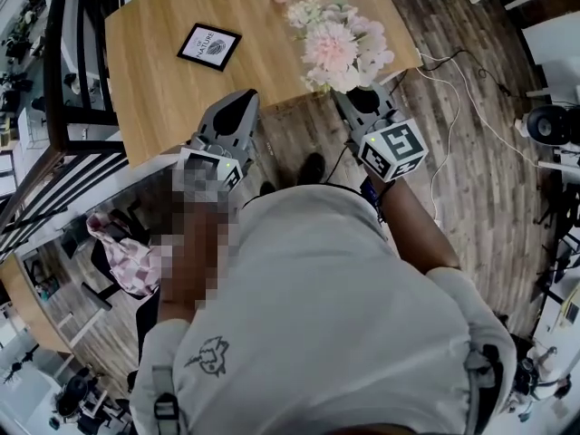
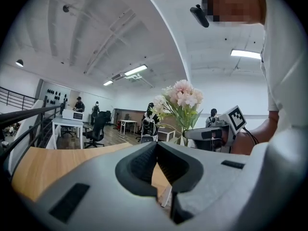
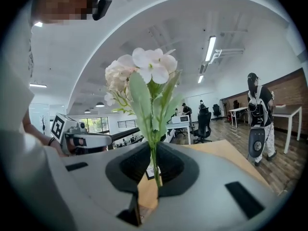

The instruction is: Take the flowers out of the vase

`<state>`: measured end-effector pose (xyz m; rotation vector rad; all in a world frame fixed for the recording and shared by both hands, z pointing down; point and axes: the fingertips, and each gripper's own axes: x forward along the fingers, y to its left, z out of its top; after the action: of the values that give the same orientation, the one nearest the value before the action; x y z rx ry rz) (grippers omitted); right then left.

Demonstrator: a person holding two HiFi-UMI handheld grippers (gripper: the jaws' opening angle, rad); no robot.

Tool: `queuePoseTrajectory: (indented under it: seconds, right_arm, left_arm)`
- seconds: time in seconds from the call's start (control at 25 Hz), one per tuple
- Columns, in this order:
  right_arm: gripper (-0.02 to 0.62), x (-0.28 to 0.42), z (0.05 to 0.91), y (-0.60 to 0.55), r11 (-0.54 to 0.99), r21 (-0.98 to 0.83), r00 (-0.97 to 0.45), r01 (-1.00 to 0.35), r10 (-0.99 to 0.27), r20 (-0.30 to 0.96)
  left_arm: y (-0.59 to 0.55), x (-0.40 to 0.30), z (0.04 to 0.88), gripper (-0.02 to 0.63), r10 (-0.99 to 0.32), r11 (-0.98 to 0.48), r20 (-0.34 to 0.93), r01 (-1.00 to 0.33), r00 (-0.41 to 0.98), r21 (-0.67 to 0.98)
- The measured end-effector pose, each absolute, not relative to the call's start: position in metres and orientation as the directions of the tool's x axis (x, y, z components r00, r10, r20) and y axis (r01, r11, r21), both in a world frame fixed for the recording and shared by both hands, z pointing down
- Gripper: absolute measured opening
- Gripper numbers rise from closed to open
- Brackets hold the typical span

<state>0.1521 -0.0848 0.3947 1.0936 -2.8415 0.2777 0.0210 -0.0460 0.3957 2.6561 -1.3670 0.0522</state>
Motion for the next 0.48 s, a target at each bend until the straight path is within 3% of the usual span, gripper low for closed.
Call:
queuePoseTrajectory:
  seconds: [0.48]
  right_arm:
    - [0.043,0.116,0.386,-0.007,0.717,-0.114,-0.726,-0.688,-0.676,0.13]
  left_arm:
    - [0.019,-0.036,0.385,0.005,-0.799,-0.585,0.087,-0.803,0.595,0.115]
